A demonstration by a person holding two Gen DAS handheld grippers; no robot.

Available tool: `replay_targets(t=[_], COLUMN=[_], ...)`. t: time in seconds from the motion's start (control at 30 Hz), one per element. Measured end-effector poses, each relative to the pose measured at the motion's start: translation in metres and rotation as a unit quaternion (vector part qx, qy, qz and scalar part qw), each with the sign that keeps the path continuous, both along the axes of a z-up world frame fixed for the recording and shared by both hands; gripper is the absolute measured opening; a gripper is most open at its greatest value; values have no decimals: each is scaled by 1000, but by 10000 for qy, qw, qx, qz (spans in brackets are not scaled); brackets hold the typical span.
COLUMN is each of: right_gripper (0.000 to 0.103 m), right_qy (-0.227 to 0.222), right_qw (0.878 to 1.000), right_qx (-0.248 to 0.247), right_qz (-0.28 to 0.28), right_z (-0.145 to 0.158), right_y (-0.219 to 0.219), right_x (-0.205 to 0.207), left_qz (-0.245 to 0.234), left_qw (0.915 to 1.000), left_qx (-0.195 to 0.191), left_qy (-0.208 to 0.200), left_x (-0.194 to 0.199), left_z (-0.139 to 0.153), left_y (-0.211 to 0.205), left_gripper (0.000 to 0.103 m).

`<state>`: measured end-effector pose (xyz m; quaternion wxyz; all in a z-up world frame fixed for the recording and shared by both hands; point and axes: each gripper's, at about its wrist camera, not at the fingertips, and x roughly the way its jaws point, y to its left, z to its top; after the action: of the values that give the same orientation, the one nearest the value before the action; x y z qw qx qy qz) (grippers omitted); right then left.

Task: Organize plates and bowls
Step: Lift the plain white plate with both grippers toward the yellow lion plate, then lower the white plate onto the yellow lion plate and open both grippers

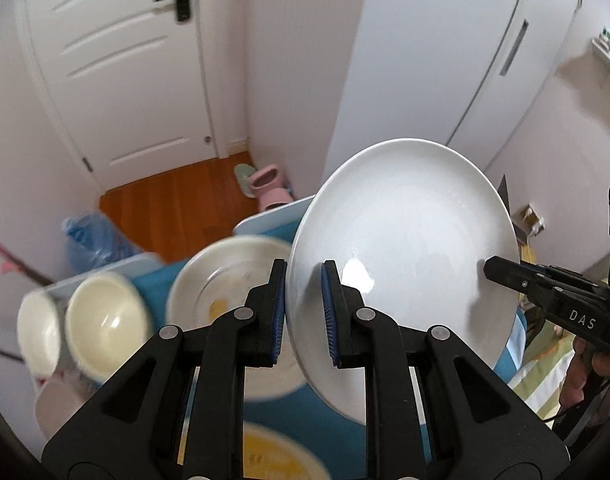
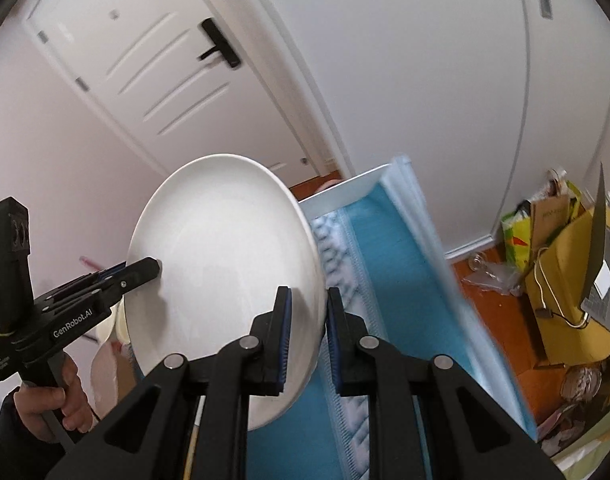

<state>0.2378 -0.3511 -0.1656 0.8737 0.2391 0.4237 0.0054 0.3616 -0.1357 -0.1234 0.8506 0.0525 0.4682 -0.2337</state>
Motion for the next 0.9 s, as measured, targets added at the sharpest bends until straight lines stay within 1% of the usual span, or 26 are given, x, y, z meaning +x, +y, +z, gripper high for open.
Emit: replay_targets(t=[0.1,0.2,0.37,0.47,0.57,0.7,0.77,0.9], right_gripper=[16,16,16,16,16,16,16,16], right_qy=[-53,-56,105,237,391,518,614,732], right_qw=[9997,9988,9948,9902,9848,9771,9736,9682], right_qx=[-15,15,71,0,-28,-195,-248,-388], right_qz=[227,489,1015,1374,1693,2056,2182,2361], right_z=[6,6,-2,-10,-23,-40,-49,-64], right_y=[25,47,82,102,122,142,151,164], right_x=[-16,-29,-44,-47,-55,-59,-58,-51], left_qz=[209,469,1014,1375,1729,2182,2340,2530], left_qw=[9997,9987,9948,9905,9844,9731,9679,9605], left_qx=[-67,-33,-53,-89,-117,-254,-303,-397], left_qy=[-80,-186,-125,48,289,696,862,1087], left_x=[-29,-61,-102,-120,-140,-151,-154,-156], left_z=[12,20,17,4,-16,-49,-66,-91], left_y=[33,63,104,120,139,161,167,176], left_gripper=[15,15,15,15,15,15,15,15])
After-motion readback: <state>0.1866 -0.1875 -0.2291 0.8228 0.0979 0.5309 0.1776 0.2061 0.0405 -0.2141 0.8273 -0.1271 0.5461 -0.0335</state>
